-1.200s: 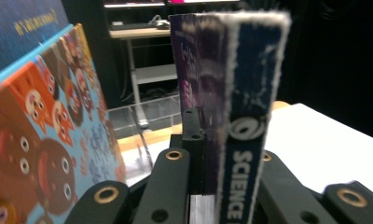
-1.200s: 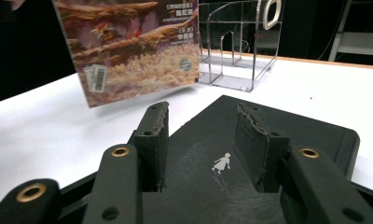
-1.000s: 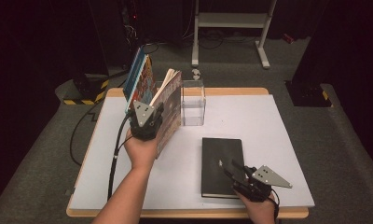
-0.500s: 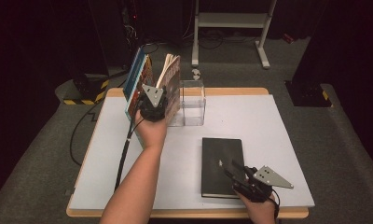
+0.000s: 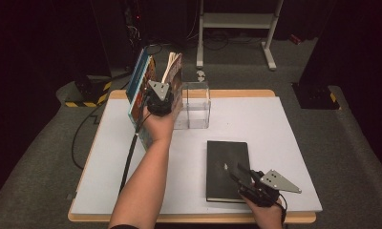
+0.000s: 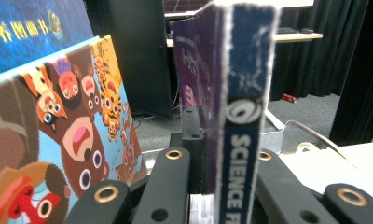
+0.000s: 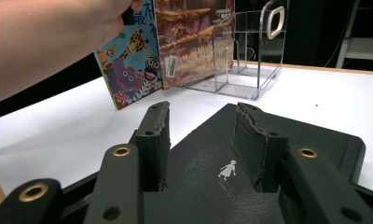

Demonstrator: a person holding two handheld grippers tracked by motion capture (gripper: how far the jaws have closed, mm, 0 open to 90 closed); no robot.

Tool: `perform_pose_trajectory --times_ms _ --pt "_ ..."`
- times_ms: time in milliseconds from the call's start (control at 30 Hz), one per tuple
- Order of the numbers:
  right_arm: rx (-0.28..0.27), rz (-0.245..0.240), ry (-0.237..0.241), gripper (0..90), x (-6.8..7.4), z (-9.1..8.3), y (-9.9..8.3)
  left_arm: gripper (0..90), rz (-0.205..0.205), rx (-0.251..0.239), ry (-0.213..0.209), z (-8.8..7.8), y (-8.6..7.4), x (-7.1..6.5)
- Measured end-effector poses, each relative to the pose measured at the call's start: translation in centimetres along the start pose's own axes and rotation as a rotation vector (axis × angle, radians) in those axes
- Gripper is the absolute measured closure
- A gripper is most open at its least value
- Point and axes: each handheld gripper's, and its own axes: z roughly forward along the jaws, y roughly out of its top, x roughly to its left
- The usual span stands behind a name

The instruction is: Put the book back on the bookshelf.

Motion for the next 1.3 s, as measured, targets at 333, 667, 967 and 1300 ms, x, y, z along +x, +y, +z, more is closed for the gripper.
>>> perform_pose_trajectory --times_ms 333,667,967,1300 --pt "-0.008 -0.002 0.003 56.1 0.0 -0.1 0.0 83.2 -0.010 -0.023 0.027 0.3 -0.5 0.1" --pt "-0.001 -0.003 0.013 54.7 0.2 0.1 0.0 64.3 -0.045 -0.005 0.026 -1.1 -0.6 0.6" --pt "0.013 -0.013 0.020 54.3 0.6 0.4 0.0 57.8 -0.053 0.036 0.001 -2.5 -1.6 0.4" --pt "0.031 -0.028 0.031 54.2 0.7 0.6 -0.2 53.9 0.000 0.053 -0.022 -4.9 -3.1 -0.2"
